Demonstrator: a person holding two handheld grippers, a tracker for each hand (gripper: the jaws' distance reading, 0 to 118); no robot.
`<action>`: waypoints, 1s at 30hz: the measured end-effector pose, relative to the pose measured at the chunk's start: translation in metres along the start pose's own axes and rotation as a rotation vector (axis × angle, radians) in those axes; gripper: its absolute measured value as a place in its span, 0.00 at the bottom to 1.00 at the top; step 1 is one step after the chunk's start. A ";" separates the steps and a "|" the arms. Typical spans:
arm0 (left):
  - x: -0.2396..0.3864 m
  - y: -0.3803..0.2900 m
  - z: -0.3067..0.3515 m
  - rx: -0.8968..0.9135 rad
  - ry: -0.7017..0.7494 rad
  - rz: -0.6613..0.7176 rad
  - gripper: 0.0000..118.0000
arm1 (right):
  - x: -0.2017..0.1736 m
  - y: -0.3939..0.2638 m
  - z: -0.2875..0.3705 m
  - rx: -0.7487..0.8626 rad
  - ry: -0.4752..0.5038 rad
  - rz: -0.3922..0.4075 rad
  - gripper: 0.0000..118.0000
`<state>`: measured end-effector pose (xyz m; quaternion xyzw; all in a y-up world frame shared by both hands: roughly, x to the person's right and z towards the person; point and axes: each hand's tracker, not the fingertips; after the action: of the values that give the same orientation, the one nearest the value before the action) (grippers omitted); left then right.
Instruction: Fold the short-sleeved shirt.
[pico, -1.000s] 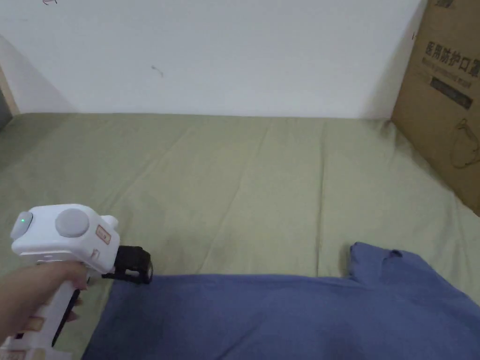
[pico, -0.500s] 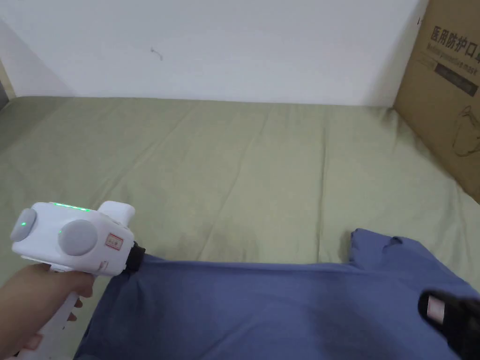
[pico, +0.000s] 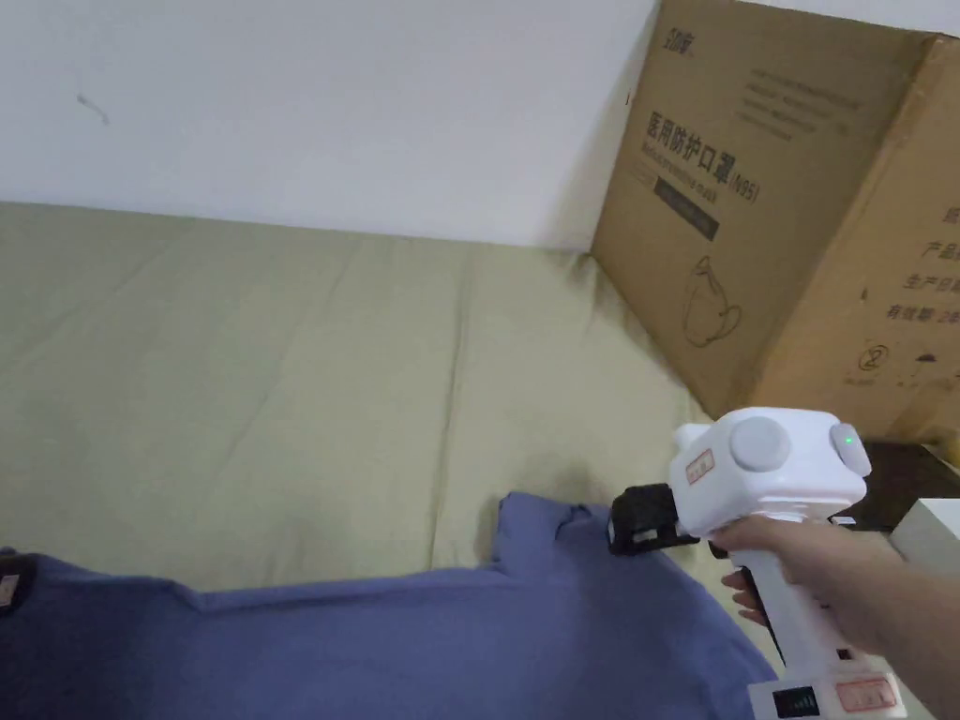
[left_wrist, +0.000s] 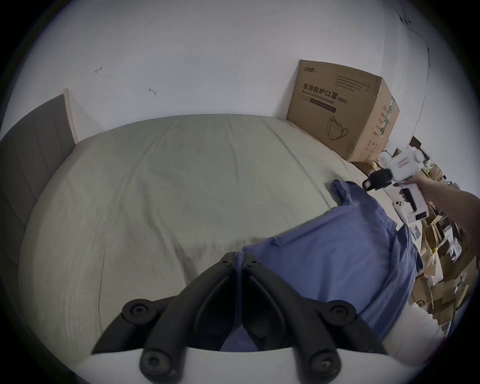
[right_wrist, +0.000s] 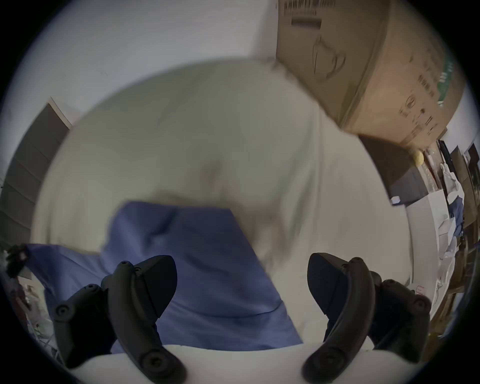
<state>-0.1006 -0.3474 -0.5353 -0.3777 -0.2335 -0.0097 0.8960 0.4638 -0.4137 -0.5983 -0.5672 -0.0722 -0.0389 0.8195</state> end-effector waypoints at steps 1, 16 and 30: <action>0.000 0.000 0.000 -0.001 0.005 -0.002 0.02 | -0.001 0.000 -0.011 -0.033 -0.019 0.006 0.87; -0.041 -0.004 0.011 -0.020 0.110 0.123 0.02 | -0.003 -0.031 0.056 0.166 0.143 -0.028 0.00; -0.043 0.054 0.022 0.187 0.124 0.156 0.02 | 0.008 -0.032 0.162 0.493 0.124 -0.089 0.00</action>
<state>-0.1375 -0.3004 -0.5767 -0.3083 -0.1477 0.0587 0.9379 0.4550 -0.2730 -0.5117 -0.3432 -0.0541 -0.0909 0.9333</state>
